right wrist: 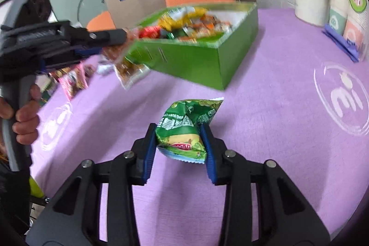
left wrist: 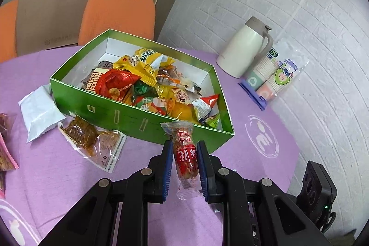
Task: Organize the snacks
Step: 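Carry both packets into the green box and open both tools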
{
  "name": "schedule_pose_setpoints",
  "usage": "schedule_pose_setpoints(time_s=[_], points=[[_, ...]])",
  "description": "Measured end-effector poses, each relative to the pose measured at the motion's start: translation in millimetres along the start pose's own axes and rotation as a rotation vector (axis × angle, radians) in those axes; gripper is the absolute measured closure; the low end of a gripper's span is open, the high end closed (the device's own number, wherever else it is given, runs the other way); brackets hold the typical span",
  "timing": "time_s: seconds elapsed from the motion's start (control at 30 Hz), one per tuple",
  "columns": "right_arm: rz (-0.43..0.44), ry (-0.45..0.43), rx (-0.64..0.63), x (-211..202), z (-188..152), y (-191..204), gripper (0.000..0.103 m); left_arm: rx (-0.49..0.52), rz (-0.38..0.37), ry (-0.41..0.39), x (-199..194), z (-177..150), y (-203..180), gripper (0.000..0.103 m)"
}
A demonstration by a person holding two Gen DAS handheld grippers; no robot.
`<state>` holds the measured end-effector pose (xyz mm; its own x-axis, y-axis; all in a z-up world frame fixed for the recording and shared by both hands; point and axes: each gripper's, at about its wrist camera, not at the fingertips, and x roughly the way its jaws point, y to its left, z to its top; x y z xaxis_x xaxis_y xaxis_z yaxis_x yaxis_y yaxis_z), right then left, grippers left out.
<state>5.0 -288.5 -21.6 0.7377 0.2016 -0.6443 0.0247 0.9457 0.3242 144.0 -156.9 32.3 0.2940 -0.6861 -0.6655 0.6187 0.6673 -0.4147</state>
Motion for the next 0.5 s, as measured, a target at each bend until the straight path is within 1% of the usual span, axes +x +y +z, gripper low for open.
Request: schedule_pose_setpoints(time_s=[0.1, 0.2, 0.27, 0.37, 0.5], points=[[0.022, -0.081, -0.028, -16, 18, 5, 0.064, 0.019, -0.010, -0.030, -8, 11, -7, 0.082], [-0.009, -0.157, -0.062, -26, 45, 7, 0.063, 0.039, -0.012, -0.056, -13, 28, -16, 0.082], [-0.019, -0.198, -0.074, -27, 62, 5, 0.063, 0.051, -0.001, -0.071, -12, 40, -21, 0.082], [-0.039, -0.218, -0.076, -15, 84, -2, 0.063, 0.042, 0.012, -0.077, -6, 57, -21, 0.082], [-0.067, -0.190, -0.074, 15, 102, -14, 0.063, 0.033, 0.039, -0.064, 11, 71, -15, 0.082]])
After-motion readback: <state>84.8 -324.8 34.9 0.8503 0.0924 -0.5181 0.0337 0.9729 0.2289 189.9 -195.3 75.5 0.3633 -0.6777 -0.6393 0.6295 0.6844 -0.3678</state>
